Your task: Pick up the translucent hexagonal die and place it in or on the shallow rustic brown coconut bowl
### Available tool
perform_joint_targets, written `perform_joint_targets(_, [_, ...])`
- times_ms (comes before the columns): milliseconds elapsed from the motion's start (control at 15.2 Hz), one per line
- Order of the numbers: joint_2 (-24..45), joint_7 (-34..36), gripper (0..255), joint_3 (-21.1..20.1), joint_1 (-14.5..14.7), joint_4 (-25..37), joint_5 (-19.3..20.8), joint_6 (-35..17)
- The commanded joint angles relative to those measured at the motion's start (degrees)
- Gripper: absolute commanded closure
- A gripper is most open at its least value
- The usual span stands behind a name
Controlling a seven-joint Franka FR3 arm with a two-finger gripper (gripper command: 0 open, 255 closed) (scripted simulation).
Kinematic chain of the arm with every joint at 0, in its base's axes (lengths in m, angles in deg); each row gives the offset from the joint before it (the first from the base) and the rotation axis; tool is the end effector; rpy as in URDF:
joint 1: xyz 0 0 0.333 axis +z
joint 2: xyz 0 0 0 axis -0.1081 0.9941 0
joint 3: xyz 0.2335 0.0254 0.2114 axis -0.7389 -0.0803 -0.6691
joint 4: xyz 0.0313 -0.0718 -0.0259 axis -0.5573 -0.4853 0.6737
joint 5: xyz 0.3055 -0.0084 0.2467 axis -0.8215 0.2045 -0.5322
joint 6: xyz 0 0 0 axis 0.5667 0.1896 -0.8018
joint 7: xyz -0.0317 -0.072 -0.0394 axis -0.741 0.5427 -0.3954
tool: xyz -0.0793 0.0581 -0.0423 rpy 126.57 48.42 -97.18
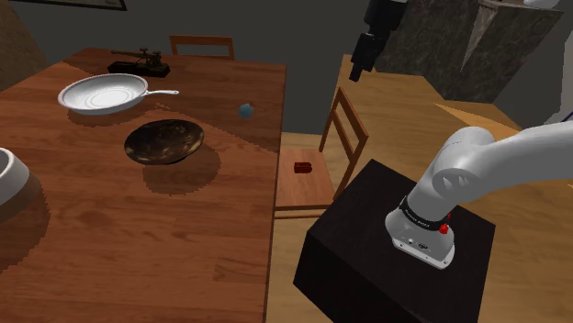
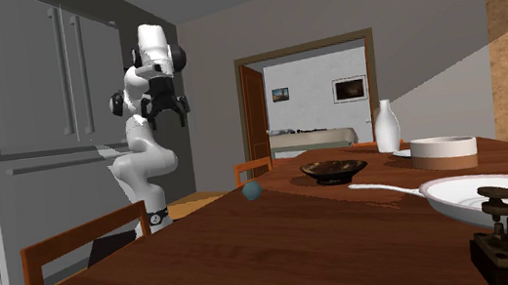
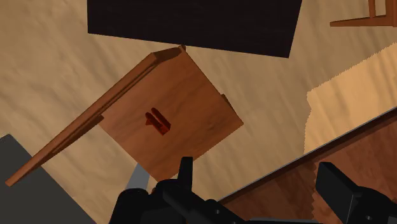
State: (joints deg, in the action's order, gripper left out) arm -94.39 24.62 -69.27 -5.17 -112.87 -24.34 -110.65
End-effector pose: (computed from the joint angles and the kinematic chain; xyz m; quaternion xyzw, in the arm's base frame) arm 0.2968 0.0472 0.6228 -0.9982 -0.0441 -0.0320 0.0245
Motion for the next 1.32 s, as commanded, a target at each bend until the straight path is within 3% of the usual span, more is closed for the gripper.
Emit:
perform_joint_targets(0, [0.0, 0.0, 0, 0.0, 0.0, 0.0, 0.0, 0.0])
perform_joint_targets(594, [16.0, 0.6, 0, -2.6, 0.6, 2.4, -2.2, -14.8])
perform_joint_targets(1254, [36.4, 1.7, 0, -5.3, 1.3, 12.5, -2.5, -26.5])
